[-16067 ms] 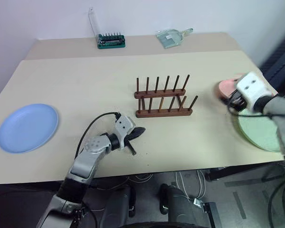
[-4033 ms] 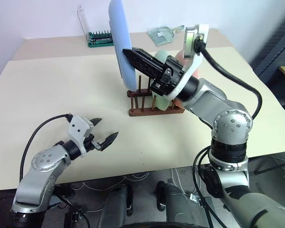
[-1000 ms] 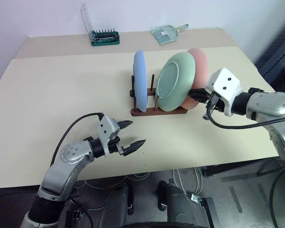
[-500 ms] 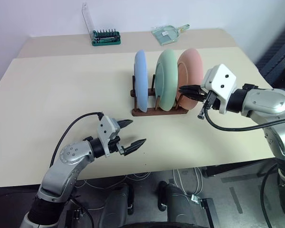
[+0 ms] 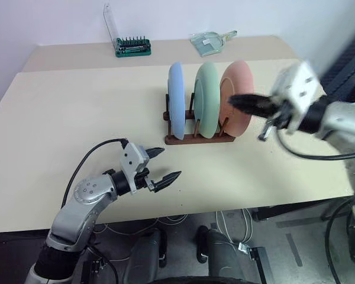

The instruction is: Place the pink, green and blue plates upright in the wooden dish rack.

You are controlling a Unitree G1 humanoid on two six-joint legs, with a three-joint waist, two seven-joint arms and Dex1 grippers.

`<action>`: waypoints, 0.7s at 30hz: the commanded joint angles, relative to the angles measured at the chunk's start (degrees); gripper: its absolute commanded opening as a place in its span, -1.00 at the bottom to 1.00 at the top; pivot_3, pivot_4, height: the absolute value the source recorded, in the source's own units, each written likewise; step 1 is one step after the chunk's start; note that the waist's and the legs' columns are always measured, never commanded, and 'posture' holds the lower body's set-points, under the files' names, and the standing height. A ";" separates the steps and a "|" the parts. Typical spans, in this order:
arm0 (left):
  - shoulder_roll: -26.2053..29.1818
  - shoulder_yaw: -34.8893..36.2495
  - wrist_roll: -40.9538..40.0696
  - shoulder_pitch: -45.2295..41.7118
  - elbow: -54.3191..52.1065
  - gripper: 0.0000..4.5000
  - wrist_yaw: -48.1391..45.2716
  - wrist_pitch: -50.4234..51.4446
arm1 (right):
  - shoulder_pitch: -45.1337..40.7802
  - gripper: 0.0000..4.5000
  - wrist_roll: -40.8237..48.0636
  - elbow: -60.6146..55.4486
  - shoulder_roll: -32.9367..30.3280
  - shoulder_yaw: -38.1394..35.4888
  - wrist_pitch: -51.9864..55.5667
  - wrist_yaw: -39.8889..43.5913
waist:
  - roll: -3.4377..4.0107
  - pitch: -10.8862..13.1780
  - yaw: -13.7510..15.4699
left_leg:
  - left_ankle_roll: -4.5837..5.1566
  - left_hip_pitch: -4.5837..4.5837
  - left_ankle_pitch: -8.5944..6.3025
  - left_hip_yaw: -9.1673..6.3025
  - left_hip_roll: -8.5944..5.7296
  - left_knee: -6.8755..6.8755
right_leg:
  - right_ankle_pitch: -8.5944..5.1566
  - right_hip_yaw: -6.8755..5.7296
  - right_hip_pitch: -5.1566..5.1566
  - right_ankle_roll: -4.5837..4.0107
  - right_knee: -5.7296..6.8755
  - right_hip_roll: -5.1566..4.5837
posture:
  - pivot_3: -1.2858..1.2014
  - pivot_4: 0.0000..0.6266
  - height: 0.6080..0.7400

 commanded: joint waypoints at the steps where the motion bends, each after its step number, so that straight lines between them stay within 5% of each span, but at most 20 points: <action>1: 1.90 6.07 -1.51 2.55 -1.95 1.00 0.85 0.33 | 8.84 -0.96 5.74 -2.24 -2.74 -9.24 1.71 6.16 | -0.02 -0.02 -0.02 | 0.00 0.03 -0.01 -0.02 0.00 0.00 | -0.01 -0.02 0.04 0.00 -0.01 0.00 | 0.03 -0.52 1.00; 8: 6.90 17.54 -0.96 10.60 2.33 1.00 0.45 -1.65 | 24.90 -0.96 -0.71 8.73 -1.64 -11.53 -5.35 7.91 | 0.07 -0.05 -0.42 | -0.07 0.19 -0.07 0.08 0.08 0.05 | -0.09 -0.06 0.09 0.14 0.00 -0.06 | 0.03 -0.52 1.00; 21: 8.82 26.25 -1.97 16.83 2.67 1.00 0.06 -2.82 | 22.07 -0.96 -6.67 24.99 2.10 -4.01 -15.87 8.70 | 0.16 -0.02 -0.22 | -0.22 0.11 -0.16 0.10 0.21 0.01 | -0.06 -0.21 0.00 0.06 -0.08 -0.04 | 0.03 -0.52 1.00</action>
